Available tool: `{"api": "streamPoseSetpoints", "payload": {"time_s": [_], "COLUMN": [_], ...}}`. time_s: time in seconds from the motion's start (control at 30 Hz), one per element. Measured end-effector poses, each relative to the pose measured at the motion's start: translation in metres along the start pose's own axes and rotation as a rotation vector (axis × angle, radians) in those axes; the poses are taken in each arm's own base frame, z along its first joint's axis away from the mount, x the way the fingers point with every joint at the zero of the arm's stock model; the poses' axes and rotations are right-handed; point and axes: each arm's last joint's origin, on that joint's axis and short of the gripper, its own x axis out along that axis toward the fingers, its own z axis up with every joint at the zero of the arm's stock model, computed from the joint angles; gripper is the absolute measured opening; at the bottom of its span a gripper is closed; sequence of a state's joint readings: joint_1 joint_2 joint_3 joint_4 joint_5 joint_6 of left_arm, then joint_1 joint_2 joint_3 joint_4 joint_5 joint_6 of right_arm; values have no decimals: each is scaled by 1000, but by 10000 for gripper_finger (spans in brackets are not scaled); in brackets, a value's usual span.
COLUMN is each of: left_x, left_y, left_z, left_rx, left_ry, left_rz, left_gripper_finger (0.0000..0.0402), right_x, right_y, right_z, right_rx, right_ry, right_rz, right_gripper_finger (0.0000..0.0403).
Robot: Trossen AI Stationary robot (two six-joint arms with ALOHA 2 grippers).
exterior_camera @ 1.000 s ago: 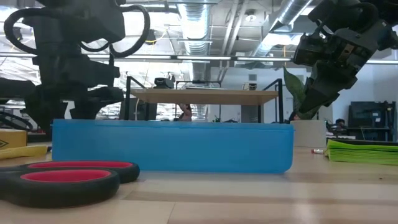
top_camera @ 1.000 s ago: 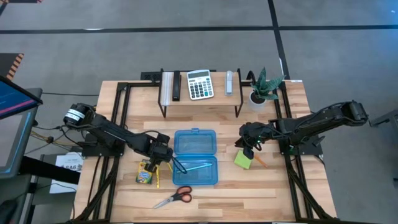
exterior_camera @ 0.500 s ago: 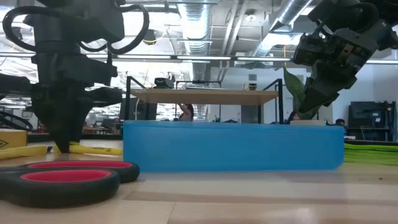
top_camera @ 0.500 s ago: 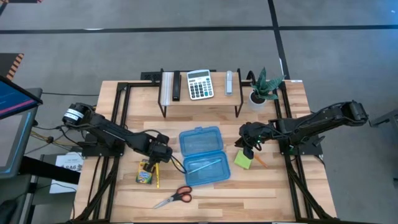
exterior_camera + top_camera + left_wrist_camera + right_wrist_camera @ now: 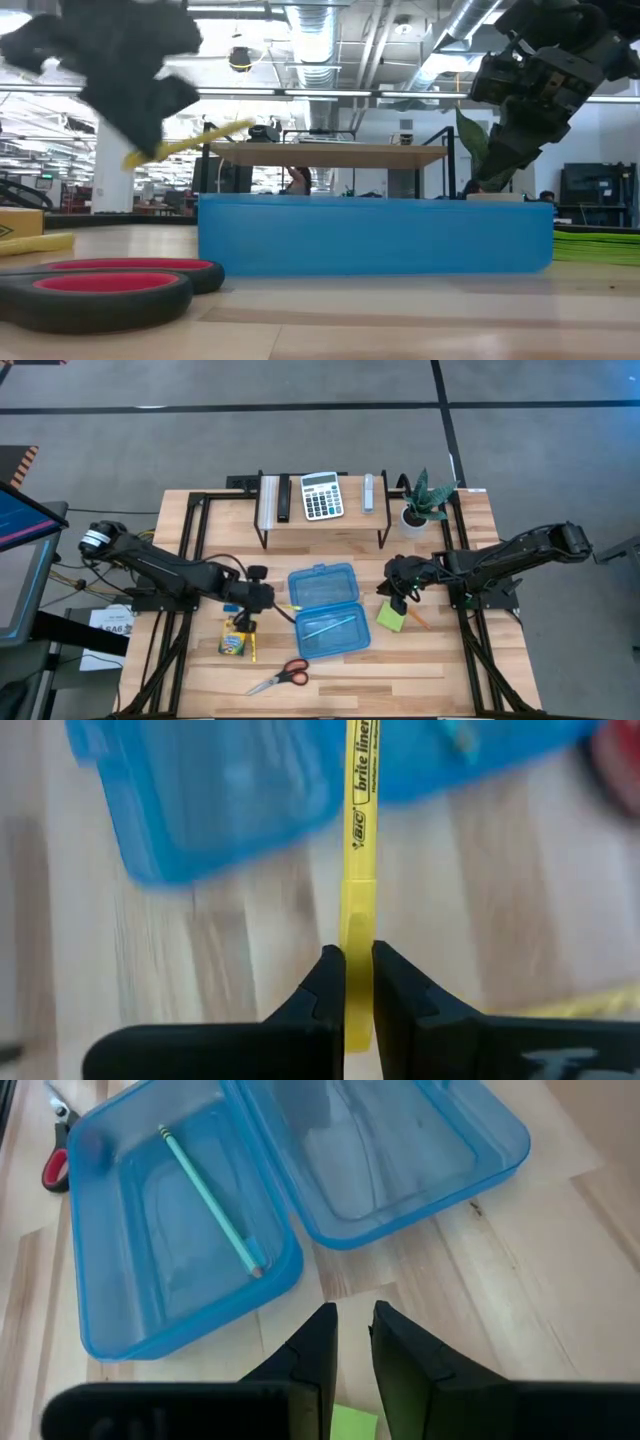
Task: Pack school essentials
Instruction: Put the yellow pen into the blue supply box
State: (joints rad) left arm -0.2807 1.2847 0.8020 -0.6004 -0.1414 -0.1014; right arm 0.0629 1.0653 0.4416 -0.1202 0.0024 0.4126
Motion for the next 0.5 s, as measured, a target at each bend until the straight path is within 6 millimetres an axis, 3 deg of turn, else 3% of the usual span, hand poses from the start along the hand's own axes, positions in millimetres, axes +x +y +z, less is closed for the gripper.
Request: {"api": "streamPoseSetpoints", "payload": {"time_s": [0.17,0.5], "left_x": [8,77], "left_y": [-11,-26], "left_z": [40,93], "left_rx": [-48,-103], "left_ry": [-195,-52], "left_rz": [-43,-91], "left_gripper_finger": [1,5], "right_x": [0,0], "right_y": [-4,-5], "right_z": [2,2], "right_rx": [12,13], "right_ry": [-8,-5], "right_rz": [-14,-20], "right_gripper_finger": [88,88]}}
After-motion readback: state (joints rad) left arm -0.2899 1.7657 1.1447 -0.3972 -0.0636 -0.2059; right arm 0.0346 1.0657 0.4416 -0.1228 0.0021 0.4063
